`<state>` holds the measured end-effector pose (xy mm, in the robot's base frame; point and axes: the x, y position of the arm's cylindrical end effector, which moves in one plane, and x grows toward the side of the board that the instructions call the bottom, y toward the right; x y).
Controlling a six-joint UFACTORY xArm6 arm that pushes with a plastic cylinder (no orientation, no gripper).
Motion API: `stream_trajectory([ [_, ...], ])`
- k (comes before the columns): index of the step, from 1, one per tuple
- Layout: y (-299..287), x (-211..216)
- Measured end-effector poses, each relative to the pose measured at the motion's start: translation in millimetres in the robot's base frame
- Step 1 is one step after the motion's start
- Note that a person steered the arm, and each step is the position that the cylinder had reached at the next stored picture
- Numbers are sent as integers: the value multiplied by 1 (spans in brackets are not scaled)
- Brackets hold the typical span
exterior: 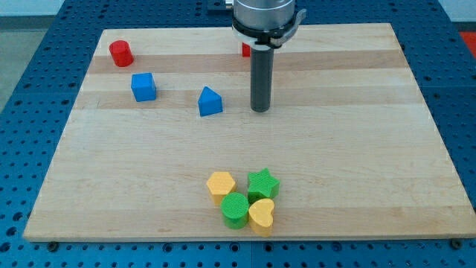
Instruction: Push the triangle horizontally to the cube
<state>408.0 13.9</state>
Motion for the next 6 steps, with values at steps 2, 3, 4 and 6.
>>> stream_trajectory([
  [2, -99, 58],
  [3, -129, 57],
  [4, -129, 4],
  [6, -127, 1],
])
